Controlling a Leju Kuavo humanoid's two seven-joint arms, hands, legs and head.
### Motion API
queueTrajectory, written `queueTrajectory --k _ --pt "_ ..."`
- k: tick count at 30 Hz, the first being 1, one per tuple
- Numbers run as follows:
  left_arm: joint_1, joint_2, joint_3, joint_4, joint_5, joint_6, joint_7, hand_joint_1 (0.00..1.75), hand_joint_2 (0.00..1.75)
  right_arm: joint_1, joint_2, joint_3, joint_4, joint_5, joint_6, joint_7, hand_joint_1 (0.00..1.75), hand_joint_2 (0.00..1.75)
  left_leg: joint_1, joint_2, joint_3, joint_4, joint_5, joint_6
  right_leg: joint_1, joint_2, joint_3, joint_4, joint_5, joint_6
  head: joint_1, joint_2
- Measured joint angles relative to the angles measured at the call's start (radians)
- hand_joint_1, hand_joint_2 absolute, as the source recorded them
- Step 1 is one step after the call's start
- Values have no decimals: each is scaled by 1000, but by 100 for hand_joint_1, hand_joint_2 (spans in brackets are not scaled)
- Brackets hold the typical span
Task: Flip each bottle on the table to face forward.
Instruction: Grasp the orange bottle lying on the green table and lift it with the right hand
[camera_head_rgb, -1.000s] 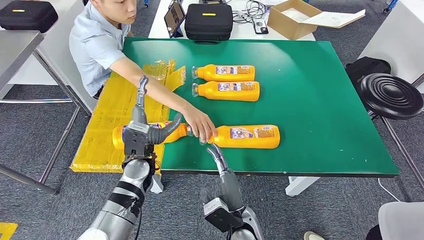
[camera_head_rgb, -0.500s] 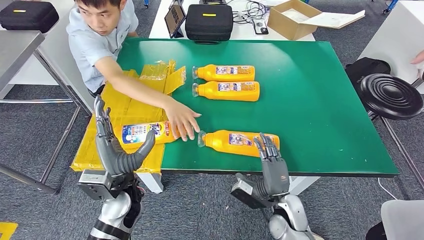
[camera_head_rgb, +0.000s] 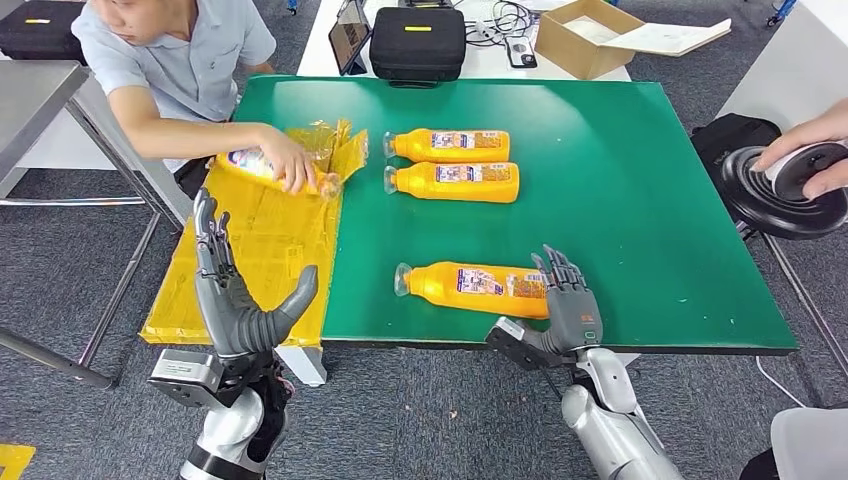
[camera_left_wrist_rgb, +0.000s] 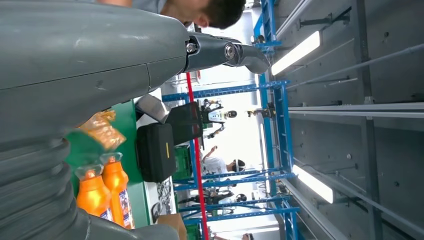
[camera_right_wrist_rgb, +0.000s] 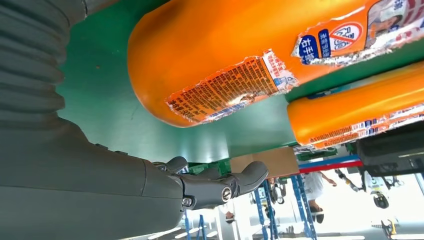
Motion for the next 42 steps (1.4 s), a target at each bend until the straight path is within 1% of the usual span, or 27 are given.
queueTrajectory --k 5,10,14,20,25,26,27,29,30,31,32,37,42 --pt "-11 0 -8 0 5 -13 1 0 175 -42 9 0 58 33 25 39 0 175 0 0 0 0 0 0 0 0 0 0 0 0 0 0" --pt "-35 -2 -32 6 15 -25 8 0 175 -106 29 0 140 44 75 75 0 175 0 0 1 0 1 0 0 0 0 0 0 0 0 0" --pt "-51 -4 -46 18 19 -28 15 0 175 -139 44 0 192 43 115 95 0 175 0 0 1 0 1 0 0 0 0 0 0 0 0 0" --pt "-81 -4 -66 50 20 -32 23 0 175 -205 61 8 278 89 171 183 0 175 0 2 2 0 0 0 0 1 0 0 0 0 0 0" --pt "-94 -9 -79 66 28 -47 35 0 175 -245 66 21 312 124 224 248 0 175 0 3 3 0 0 0 0 2 2 0 0 0 0 0" --pt "-96 -10 -80 68 30 -48 36 0 175 -251 67 23 318 125 232 251 14 175 0 3 4 0 0 0 0 2 2 0 1 0 0 0" --pt "-99 -11 -82 71 31 -49 37 0 175 -256 68 25 323 125 241 253 48 175 0 3 4 0 0 0 0 2 3 0 1 0 0 0" --pt "-103 -12 -86 75 33 -51 38 0 175 -262 69 27 331 124 263 249 130 175 0 3 4 0 0 0 0 2 3 0 1 0 0 0" --pt "-105 -12 -87 77 34 -52 39 0 175 -263 70 27 334 123 274 243 158 175 0 3 5 0 0 0 0 2 4 0 1 0 0 0" --pt "-107 -12 -89 78 35 -54 39 0 175 -264 70 27 337 123 285 234 166 175 0 3 5 0 0 0 0 2 4 0 1 0 0 0" --pt "-109 -12 -91 80 37 -57 40 0 175 -265 70 27 340 122 294 223 168 175 0 3 6 0 0 0 0 2 4 0 1 0 0 0" --pt "-116 -12 -98 88 41 -65 40 0 175 -269 69 27 347 82 323 166 175 175 0 3 7 0 0 0 0 2 5 0 1 0 0 0" --pt "-118 -17 -100 93 52 -71 41 0 175 -270 66 23 348 50 332 128 175 175 0 4 8 0 0 0 0 2 6 0 1 0 0 0"
